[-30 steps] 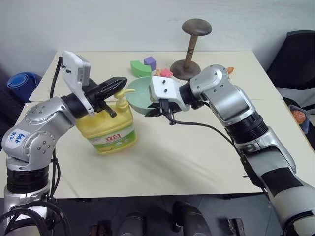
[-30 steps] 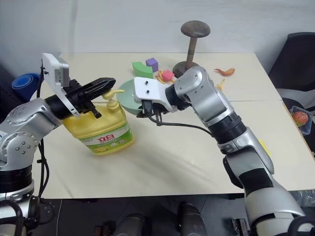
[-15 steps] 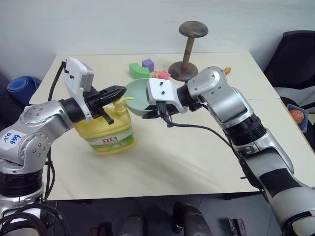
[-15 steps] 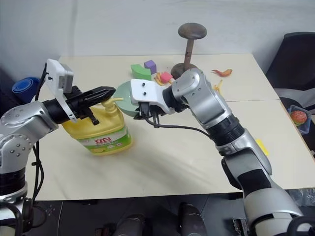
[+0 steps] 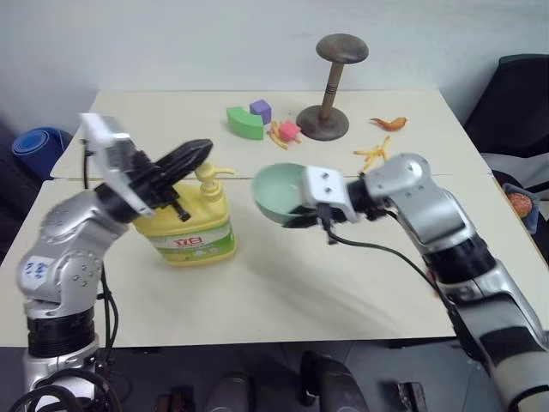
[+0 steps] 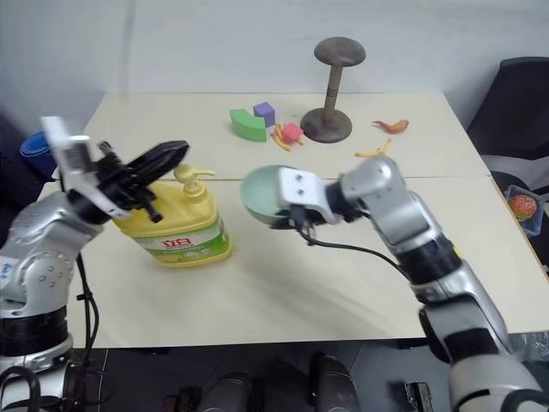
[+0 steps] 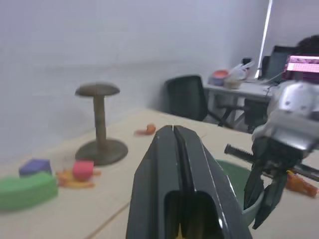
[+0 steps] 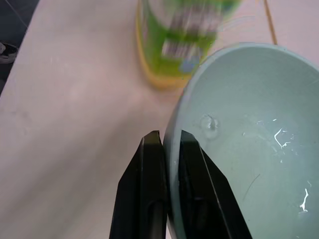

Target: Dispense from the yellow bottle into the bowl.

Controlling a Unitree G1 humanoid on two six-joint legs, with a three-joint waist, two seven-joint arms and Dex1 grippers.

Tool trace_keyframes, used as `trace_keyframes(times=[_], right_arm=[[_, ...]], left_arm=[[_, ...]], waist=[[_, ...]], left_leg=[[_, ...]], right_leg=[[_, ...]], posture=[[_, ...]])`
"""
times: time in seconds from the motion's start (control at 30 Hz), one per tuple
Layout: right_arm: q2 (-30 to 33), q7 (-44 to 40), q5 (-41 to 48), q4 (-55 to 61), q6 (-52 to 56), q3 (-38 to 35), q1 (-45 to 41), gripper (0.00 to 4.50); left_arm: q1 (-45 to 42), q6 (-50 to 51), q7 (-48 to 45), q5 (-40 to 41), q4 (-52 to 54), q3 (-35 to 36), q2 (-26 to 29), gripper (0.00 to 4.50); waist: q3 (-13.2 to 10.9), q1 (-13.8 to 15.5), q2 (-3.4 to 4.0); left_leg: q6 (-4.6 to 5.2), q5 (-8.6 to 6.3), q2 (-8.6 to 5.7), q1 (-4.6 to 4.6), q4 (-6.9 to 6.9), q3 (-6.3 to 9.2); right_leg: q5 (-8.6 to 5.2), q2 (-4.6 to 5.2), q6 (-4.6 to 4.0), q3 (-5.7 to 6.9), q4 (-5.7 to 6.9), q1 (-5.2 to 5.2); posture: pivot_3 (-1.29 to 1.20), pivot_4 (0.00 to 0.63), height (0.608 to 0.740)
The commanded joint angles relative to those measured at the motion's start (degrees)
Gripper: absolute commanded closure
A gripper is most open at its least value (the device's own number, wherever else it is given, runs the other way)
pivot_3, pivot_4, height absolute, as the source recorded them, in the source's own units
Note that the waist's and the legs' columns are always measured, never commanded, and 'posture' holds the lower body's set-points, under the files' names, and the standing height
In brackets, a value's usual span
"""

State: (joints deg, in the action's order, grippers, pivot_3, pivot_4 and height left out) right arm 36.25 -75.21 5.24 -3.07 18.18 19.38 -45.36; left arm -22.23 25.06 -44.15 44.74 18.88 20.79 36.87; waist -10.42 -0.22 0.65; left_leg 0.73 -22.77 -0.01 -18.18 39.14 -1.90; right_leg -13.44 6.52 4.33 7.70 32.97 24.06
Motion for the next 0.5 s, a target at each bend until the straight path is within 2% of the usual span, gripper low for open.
trace_keyframes(times=[0.03, 0.17, 0.23, 0.3, 0.33, 0.37, 0.5], right_arm=[[0.95, 1.30, 0.18, -3.26, -9.40, -2.83, 4.84, 4.50], [-0.40, 5.90, -1.87, -11.74, -17.33, -3.63, 9.06, 4.50], [-1.09, 7.87, -2.48, -14.77, -21.09, -4.08, 10.71, 4.50], [-1.78, 7.99, -1.28, -15.37, -23.94, -4.86, 12.45, 4.50], [-1.84, 7.72, 0.00, -14.31, -24.87, -5.63, 13.84, 3.86], [-1.54, 6.78, 1.57, -12.45, -25.68, -6.40, 15.63, 3.58], [-1.07, 5.81, 5.94, -6.24, -28.15, -9.40, 20.92, 2.20]], left_arm=[[7.26, -1.29, -9.68, 1.46, 4.20, 0.66, 3.59, 4.46], [17.19, -2.78, -16.24, -1.05, 6.24, -1.06, 6.63, 4.46], [22.27, -5.60, -18.03, -6.34, 6.52, -4.39, 7.61, 4.46], [25.44, -9.23, -17.81, -10.25, 5.88, -6.81, 6.21, 4.46], [26.39, -10.78, -16.57, -11.38, 4.76, -7.25, 4.51, 4.50], [27.10, -11.01, -15.14, -11.53, 3.81, -7.38, 2.96, 4.50], [28.63, -13.24, -11.95, -14.22, 1.37, -7.23, -0.16, 3.59]], waist=[[-0.01, -0.50, -0.02], [-0.07, -1.20, -0.03], [-0.09, -1.25, -0.01], [-0.14, -1.25, 0.08], [-0.14, -1.23, 0.08], [-0.14, -1.07, 0.08], [-0.14, -0.24, 0.08]], left_leg=[[0.01, -0.01, 0.01, 0.01, -0.03, -0.05], [0.03, 0.02, 0.06, 0.04, 0.01, -0.10], [0.03, 0.06, 0.05, 0.08, 0.01, -0.10], [0.02, 0.05, 0.06, 0.12, 0.01, -0.10], [0.02, 0.04, 0.07, 0.10, 0.00, -0.10], [0.02, 0.03, 0.11, 0.09, -0.01, -0.09], [0.05, 0.00, 0.15, 0.03, -0.01, 0.01]], right_leg=[[0.00, -0.04, 0.00, -0.02, -0.03, 0.00], [0.01, -0.09, -0.01, -0.03, 0.03, -0.02], [0.02, -0.06, -0.04, -0.08, -0.02, -0.02], [0.01, -0.05, -0.06, -0.11, -0.01, -0.02], [0.01, -0.04, -0.06, -0.11, 0.00, -0.02], [0.01, -0.04, -0.07, -0.11, 0.01, -0.02], [0.03, -0.02, -0.06, -0.04, 0.00, -0.02]], posture=[[0.00, 0.150, 0.740], [0.00, 0.150, 0.740], [0.00, 0.150, 0.740], [0.00, 0.150, 0.740], [0.00, 0.150, 0.740], [0.00, 0.150, 0.740], [0.00, 0.150, 0.740]])
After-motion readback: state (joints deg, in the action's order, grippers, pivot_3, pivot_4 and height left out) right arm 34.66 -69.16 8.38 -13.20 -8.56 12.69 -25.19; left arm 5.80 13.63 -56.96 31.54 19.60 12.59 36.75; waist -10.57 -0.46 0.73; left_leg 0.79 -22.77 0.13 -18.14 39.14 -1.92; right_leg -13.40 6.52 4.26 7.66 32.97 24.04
